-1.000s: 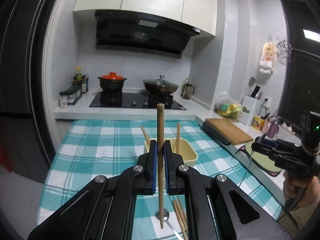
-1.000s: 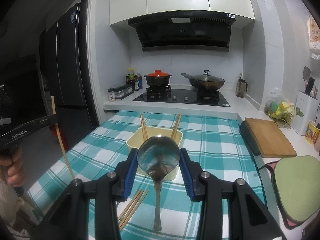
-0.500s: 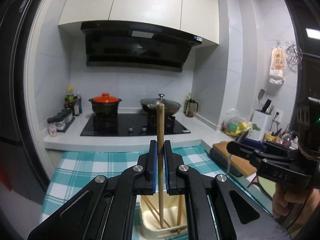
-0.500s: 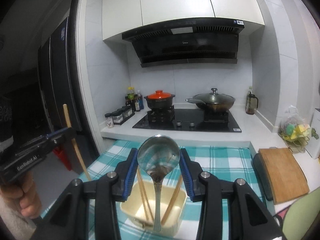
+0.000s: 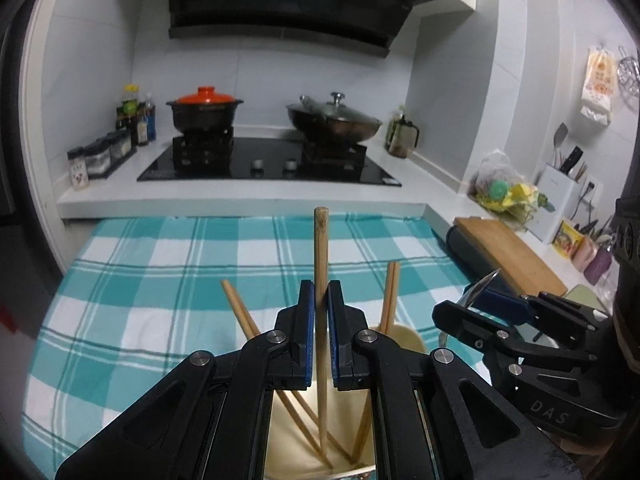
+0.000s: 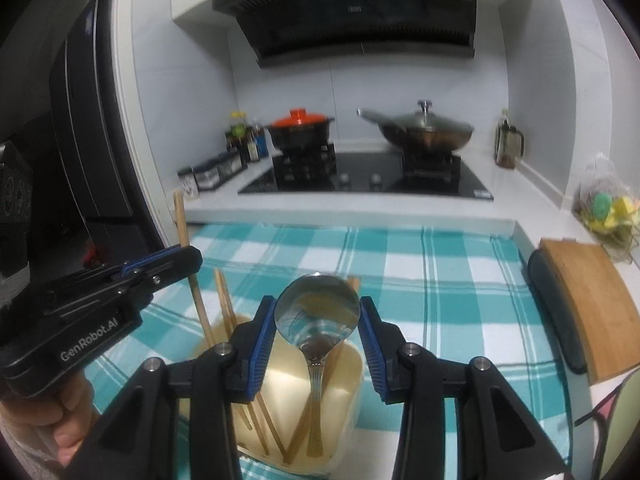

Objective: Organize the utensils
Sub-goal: 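Open both tools to drop the chopstick and spoon into the cream holder, then move both open tools back over the last spoon and chopsticks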

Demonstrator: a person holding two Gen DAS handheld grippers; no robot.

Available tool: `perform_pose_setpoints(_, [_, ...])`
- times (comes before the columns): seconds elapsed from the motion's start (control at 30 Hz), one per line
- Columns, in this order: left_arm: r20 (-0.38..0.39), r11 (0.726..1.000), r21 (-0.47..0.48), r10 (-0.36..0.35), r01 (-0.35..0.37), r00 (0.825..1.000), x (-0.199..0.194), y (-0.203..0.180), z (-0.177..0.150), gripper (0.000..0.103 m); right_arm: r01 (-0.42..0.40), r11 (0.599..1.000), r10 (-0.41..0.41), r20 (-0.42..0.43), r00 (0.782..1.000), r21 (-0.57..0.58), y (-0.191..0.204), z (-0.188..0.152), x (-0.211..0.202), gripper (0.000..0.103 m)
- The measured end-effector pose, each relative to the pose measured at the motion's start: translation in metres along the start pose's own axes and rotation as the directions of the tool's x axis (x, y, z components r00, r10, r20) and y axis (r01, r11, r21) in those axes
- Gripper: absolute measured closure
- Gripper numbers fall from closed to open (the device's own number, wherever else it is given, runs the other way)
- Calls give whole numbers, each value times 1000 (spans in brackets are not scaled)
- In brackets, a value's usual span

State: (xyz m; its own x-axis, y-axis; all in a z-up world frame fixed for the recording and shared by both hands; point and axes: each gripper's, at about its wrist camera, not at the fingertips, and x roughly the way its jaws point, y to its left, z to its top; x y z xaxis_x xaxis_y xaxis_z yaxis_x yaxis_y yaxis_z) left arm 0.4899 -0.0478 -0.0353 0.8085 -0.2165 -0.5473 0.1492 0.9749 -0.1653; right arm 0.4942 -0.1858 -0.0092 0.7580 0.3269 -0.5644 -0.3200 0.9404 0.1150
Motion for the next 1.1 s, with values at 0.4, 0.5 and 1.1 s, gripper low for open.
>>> perform_pose_setpoints(0.4, [-73,997,4,74,-74,995,-7,4,-14,34,83,989,-70,-110,992,123,-30,-12,27,58])
perform_pose_setpoints(0.5, [-40,994,68,92,-89,995,-49,16,-13,19,75,990,-66,-71,995,119,-31,-5,-7,54])
perform_pose_setpoints(1.1, [-36,992,112,69,-65,997,-255,43,-197,3,171,979,-167,42,985,-109,50,-201,-222,41])
